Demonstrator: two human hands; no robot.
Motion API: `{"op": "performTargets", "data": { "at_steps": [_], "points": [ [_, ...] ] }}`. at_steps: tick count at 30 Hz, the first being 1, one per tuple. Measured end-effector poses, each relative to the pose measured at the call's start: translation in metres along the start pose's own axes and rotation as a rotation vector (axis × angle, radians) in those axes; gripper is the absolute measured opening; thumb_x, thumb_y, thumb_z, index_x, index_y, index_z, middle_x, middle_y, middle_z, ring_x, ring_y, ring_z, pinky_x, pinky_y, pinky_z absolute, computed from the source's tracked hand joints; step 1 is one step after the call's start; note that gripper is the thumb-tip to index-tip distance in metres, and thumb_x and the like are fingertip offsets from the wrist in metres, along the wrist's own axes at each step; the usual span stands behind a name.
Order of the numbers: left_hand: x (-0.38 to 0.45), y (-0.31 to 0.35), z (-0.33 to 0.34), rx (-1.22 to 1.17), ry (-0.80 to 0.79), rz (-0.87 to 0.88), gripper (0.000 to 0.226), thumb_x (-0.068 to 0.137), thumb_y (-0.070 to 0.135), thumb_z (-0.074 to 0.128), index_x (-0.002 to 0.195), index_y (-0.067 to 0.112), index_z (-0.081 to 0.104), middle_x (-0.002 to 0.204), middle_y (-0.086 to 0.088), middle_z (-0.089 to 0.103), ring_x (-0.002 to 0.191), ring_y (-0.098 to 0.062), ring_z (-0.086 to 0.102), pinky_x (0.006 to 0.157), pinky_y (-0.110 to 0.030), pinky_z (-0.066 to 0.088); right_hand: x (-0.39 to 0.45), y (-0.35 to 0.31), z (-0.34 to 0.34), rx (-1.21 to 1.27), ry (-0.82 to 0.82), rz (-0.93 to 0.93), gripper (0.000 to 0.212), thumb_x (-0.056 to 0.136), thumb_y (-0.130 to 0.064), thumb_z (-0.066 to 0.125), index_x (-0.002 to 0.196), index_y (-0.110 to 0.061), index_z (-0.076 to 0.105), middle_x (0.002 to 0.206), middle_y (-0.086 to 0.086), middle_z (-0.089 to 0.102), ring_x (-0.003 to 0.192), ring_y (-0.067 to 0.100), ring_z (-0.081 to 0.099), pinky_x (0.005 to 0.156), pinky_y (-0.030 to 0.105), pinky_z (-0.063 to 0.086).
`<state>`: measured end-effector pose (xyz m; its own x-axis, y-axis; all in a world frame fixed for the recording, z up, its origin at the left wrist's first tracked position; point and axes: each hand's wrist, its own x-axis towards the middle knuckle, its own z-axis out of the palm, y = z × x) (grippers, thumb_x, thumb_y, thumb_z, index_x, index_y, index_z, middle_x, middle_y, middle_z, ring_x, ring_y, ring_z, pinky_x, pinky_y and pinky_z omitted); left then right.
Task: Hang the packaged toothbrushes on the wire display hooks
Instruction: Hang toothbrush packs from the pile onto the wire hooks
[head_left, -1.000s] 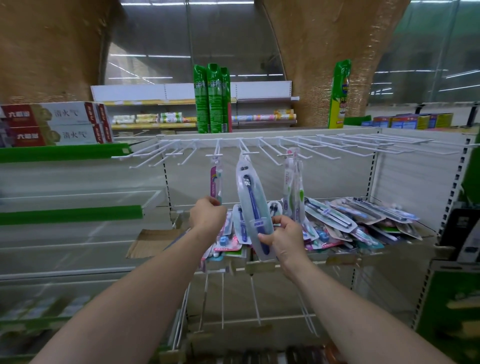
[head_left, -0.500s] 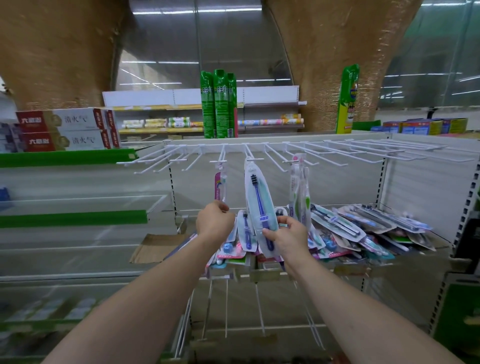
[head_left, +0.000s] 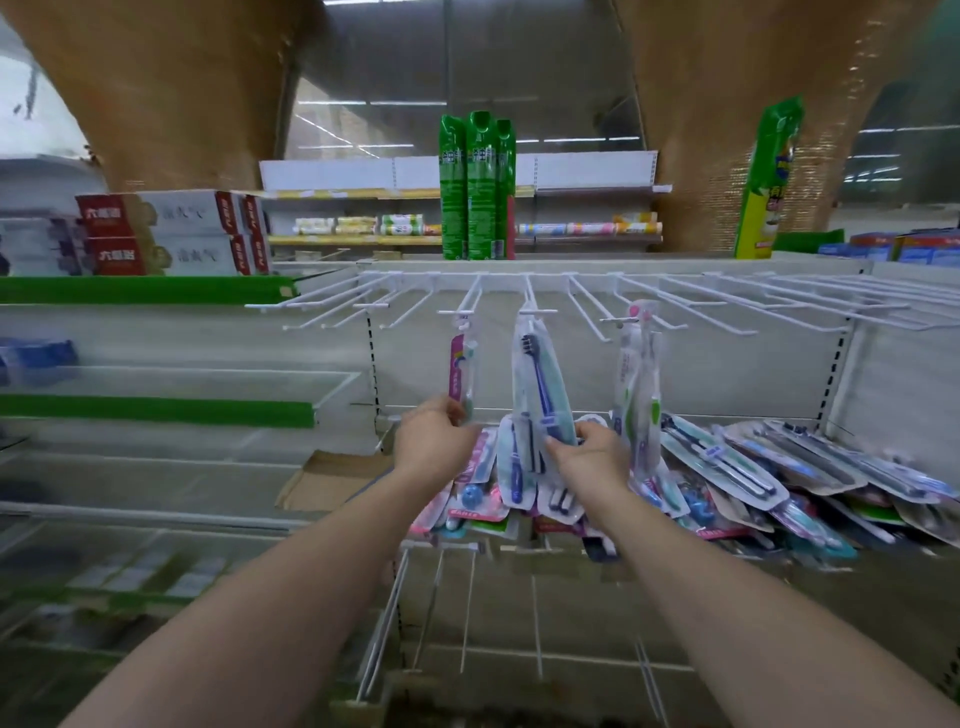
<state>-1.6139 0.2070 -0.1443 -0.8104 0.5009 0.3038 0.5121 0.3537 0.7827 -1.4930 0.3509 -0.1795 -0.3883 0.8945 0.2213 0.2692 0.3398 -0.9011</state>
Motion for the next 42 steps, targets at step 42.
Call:
{"op": "performTargets", "data": {
  "at_steps": [42],
  "points": [
    [-0.004,0.016,0.083,0.314,-0.131,-0.213,0.033,0.090,0.038,0.070,0.106,0.009,0.065,0.102,-0.011,0.064,0.095,-0.030,0.064,0.077,-0.034,0.054,0.001,0.025,-0.006,-0.708,-0.038,0.042,0.058,0.085,-0.066,0.063,0.116,-0.018,0.056,0.121,0.008,0.060,0.111,0.031,0.061,0.073,0.036,0.043]
  ]
}}
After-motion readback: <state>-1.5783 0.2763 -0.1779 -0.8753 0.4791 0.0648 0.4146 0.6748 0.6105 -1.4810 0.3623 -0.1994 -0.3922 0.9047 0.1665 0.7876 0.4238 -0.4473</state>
